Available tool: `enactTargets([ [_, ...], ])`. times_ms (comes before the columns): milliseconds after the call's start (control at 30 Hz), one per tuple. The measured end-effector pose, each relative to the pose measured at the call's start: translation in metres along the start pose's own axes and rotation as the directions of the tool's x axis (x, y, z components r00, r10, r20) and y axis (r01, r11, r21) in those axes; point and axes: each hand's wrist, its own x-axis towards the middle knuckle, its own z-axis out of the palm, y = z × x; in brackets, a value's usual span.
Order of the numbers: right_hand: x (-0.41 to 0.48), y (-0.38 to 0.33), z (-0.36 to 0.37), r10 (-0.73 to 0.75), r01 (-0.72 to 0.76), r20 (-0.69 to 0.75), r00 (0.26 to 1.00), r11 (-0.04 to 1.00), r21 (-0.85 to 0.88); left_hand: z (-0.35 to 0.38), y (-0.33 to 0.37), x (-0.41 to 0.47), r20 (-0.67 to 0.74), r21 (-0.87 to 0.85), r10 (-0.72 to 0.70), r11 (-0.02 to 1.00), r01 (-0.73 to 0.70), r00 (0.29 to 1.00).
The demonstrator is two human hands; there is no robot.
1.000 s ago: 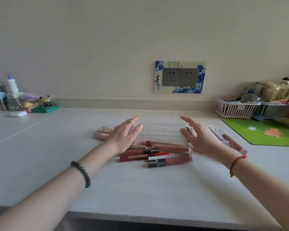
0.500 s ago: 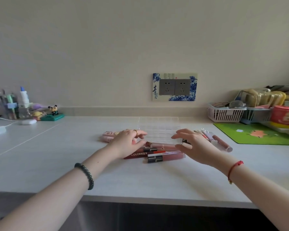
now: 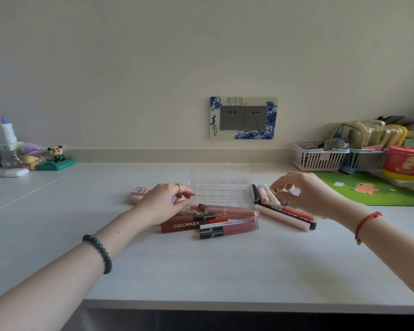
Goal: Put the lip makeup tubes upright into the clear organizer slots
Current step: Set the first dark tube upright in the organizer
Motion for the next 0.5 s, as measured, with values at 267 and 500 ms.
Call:
enactTargets([
  [267, -0.003, 0.019, 0.002, 0.007, -0.004, 0.07, 0.998, 0.999, -0.035, 0.014, 0.013, 0.02, -0.016, 0.02, 0.035, 0.999, -0.035, 0.999],
  [500, 0.002, 0.019, 0.018, 0.043, -0.035, 0.126, 0.991, 0.998, -0.06, 0.021, 0.018, 0.019, -0.015, 0.014, 0.034, 0.999, -0.034, 0.999],
])
